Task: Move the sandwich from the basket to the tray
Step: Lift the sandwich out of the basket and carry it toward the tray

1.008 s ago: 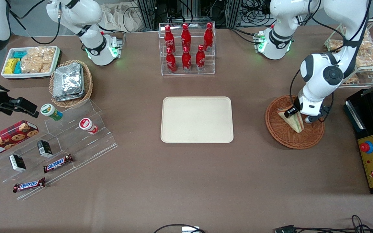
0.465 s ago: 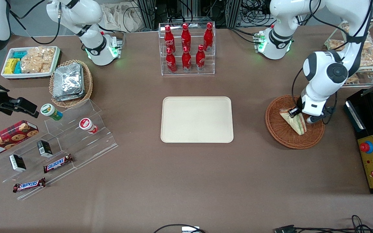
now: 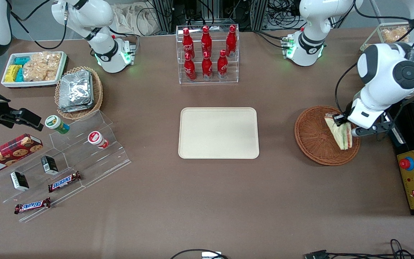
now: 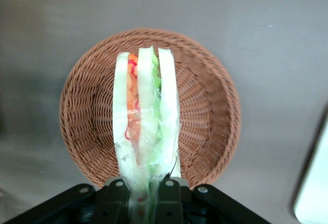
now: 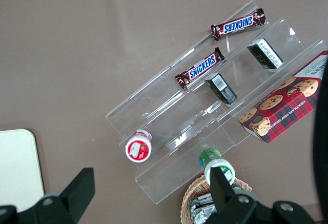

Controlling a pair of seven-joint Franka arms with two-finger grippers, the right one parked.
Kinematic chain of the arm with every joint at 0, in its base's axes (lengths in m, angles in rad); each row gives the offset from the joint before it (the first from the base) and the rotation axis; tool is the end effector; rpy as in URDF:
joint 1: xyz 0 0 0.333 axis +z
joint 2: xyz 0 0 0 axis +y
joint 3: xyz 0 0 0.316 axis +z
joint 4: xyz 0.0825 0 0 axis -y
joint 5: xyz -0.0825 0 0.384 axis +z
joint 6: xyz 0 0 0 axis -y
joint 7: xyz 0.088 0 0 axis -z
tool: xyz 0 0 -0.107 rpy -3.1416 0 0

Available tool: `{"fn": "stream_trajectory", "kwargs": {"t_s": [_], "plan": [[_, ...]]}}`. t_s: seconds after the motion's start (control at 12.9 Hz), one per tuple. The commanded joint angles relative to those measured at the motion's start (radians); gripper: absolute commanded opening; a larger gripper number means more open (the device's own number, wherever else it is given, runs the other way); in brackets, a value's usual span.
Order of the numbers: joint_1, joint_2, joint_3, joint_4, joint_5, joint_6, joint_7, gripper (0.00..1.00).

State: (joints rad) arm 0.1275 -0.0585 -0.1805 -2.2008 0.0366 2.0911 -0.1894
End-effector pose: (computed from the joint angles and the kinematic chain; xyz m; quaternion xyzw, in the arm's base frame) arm 0.5133 -0.0260 0.4032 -0.9977 -0.0589 0.0234 0.0239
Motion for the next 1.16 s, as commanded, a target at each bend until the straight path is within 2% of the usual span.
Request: {"fn": "stream_trajectory", "kwargs": {"t_s": [0.0, 0.31, 0.62, 0.93, 1.09], "plan": [[-0.093, 0.011, -0.002, 0.073, -0.004, -0.048, 0.036, 0.0], [-0.233, 0.02, -0.002, 0.104, -0.004, -0.071, 0.025, 0.0], [-0.366, 0.054, -0.002, 0.122, -0.012, -0.057, 0.002, 0.05], [-0.517, 0.161, -0.002, 0.18, 0.0, -0.008, -0.21, 0.06], [-0.555, 0.224, -0.002, 0.179, -0.004, 0.067, -0.278, 0.05]]}}
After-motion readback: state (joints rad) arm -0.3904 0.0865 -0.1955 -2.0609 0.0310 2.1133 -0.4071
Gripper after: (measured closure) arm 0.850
